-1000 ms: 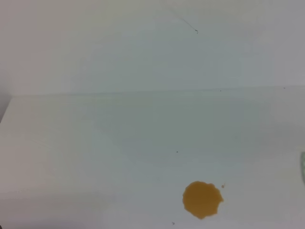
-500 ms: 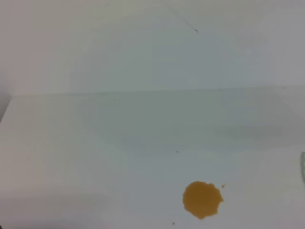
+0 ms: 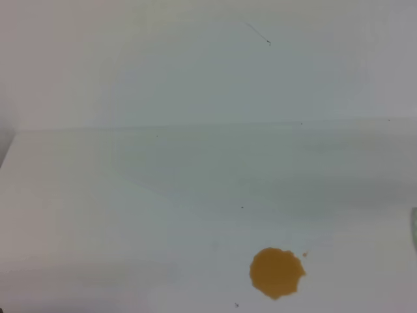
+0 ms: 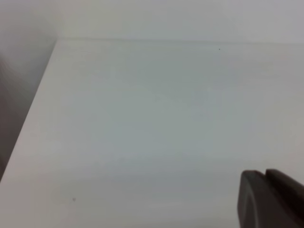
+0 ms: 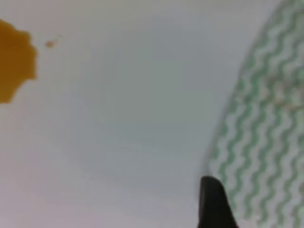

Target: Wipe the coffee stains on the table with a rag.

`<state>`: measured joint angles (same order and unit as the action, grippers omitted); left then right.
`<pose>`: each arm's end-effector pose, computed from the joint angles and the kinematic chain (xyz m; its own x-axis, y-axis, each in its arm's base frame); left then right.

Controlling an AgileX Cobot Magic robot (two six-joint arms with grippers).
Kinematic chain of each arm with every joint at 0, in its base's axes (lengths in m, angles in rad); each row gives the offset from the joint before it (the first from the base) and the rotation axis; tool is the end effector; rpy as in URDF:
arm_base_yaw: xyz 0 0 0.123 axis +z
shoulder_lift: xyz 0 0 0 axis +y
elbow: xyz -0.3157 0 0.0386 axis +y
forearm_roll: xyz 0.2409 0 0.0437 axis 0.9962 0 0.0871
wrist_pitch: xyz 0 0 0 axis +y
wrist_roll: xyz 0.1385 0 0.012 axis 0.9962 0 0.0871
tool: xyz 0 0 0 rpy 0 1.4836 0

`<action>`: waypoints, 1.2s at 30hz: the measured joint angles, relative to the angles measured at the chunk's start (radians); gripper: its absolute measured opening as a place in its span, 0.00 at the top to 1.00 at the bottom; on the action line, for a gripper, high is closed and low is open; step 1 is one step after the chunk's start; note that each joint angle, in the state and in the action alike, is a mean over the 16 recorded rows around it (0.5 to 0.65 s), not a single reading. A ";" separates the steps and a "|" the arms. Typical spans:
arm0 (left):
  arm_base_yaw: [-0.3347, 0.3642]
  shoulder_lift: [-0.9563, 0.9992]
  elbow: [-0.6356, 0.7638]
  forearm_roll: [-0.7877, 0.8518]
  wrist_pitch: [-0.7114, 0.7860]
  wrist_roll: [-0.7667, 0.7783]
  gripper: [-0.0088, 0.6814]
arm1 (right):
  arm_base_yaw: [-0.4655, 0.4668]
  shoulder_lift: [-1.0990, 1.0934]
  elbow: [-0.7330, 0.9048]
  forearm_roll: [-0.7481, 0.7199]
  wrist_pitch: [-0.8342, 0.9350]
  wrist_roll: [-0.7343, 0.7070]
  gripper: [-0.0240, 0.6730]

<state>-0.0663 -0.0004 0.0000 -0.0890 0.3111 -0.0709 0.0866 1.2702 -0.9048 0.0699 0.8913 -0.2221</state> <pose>0.0603 -0.0078 0.1745 -0.2317 -0.1399 -0.9627 0.0575 0.9859 -0.1571 0.2367 0.0281 0.2629 -0.8831 -0.2543 -0.3944 -0.2683 0.9631 -0.0202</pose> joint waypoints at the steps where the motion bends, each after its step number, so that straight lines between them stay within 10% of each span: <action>1: 0.000 0.000 0.000 0.000 0.000 0.000 0.99 | 0.003 0.023 0.000 -0.013 -0.007 0.019 0.42; 36: 0.000 0.000 0.000 0.000 0.000 0.000 0.99 | -0.145 0.548 -0.001 -0.099 -0.310 0.182 0.44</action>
<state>-0.0663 -0.0002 0.0000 -0.0890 0.3111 -0.0709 -0.0581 1.8186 -0.9053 -0.0291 0.5810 -0.0399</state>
